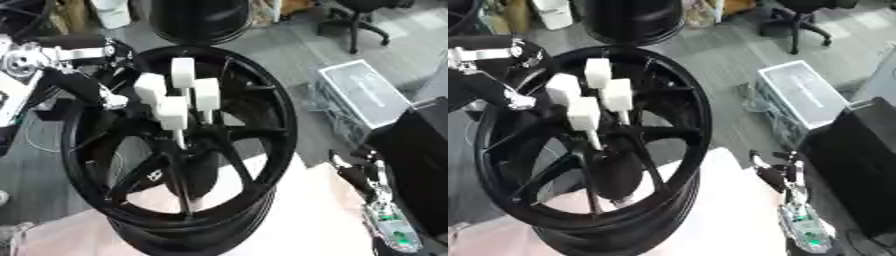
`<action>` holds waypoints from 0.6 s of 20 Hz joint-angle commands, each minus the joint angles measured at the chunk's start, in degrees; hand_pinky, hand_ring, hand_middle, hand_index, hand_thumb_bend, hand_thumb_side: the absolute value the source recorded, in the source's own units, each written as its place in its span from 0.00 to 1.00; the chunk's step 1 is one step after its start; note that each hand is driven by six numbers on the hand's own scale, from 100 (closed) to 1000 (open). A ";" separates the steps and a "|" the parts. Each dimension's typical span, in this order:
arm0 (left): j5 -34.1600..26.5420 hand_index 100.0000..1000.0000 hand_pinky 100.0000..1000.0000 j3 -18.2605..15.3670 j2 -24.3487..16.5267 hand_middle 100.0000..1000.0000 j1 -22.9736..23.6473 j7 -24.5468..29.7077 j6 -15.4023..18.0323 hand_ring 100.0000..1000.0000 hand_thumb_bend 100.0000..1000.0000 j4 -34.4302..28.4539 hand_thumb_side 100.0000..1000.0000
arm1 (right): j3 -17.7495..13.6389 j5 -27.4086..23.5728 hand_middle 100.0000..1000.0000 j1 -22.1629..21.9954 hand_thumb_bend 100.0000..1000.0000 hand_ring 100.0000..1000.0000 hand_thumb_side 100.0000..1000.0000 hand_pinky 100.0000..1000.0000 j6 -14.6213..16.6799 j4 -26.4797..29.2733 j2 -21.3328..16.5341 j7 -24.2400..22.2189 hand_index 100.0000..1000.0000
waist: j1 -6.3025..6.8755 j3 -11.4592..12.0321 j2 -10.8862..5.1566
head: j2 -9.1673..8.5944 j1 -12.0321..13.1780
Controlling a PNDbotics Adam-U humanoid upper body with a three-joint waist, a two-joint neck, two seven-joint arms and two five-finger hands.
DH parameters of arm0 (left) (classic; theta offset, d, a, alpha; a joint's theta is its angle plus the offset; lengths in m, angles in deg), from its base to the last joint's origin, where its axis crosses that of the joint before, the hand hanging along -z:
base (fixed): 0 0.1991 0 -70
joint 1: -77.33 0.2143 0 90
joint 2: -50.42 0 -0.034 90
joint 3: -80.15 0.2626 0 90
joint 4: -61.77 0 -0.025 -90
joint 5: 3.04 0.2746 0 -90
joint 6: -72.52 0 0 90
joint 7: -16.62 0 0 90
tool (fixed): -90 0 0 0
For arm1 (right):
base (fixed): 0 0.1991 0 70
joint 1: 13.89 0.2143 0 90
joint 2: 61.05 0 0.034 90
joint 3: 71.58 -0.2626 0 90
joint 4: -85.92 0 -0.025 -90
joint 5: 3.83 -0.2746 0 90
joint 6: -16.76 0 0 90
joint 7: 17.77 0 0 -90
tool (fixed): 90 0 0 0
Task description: Pull the pin out of the wheel hub.
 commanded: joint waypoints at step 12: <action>-4.07 0.78 0.19 -0.05 0.97 0.69 -1.01 1.71 3.53 0.24 0.19 2.04 0.35 | -0.17 -0.15 0.66 0.53 0.38 0.45 0.10 0.49 0.17 0.65 -0.46 -0.05 0.85 | -0.16 -0.32 -0.59 | -0.72 0.19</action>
